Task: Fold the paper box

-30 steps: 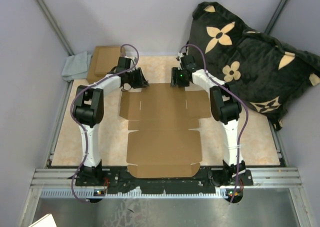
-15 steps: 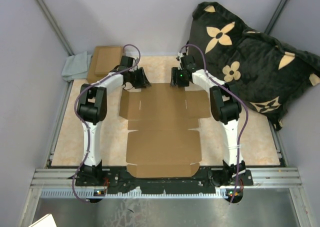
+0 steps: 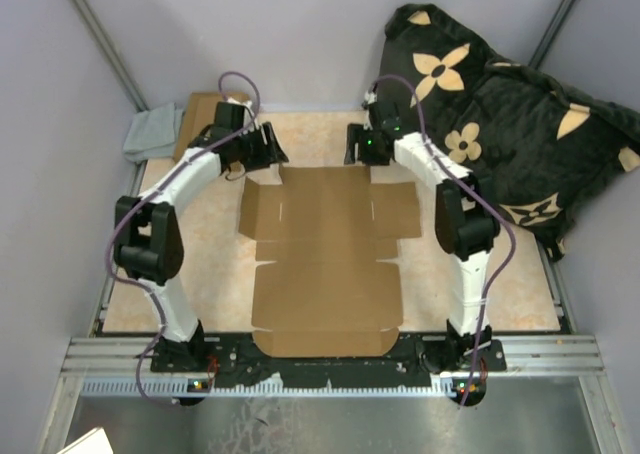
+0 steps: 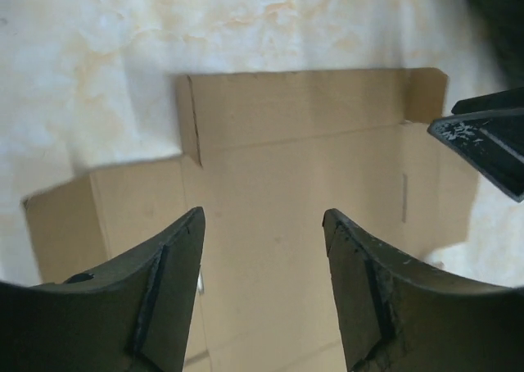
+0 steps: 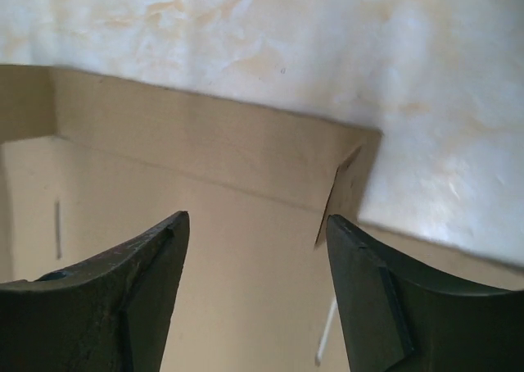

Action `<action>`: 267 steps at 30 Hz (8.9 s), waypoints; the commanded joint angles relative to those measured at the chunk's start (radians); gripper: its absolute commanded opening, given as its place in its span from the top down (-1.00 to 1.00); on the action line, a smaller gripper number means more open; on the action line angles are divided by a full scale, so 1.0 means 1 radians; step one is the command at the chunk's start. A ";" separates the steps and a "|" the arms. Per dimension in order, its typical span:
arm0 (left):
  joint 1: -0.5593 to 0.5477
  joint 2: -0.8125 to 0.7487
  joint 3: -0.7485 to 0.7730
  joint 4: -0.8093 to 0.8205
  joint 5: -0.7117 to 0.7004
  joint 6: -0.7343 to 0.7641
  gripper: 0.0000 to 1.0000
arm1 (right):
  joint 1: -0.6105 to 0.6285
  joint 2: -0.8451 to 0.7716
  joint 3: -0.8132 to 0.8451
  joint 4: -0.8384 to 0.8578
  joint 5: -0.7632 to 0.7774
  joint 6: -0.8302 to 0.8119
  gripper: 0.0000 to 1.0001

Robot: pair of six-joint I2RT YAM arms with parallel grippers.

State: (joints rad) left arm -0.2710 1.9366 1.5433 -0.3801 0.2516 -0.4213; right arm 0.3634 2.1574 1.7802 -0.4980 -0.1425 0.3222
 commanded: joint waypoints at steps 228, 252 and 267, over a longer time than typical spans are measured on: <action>-0.096 -0.896 -0.751 0.751 -0.065 0.396 1.00 | 0.005 -0.656 -0.032 -0.380 0.012 -0.149 0.21; -0.120 -0.996 -0.845 0.866 -0.029 0.427 1.00 | 0.005 -0.597 -0.028 -0.460 -0.006 -0.163 1.00; -0.122 -1.062 -0.681 0.506 -0.150 0.417 -0.29 | 0.168 -0.779 -0.370 0.063 0.280 -0.140 1.00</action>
State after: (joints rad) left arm -0.3866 0.9012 0.7662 0.2760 0.1631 -0.0101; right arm 0.4580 1.5013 1.5177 -0.7273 0.0265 0.2005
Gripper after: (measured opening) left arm 0.642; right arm 0.009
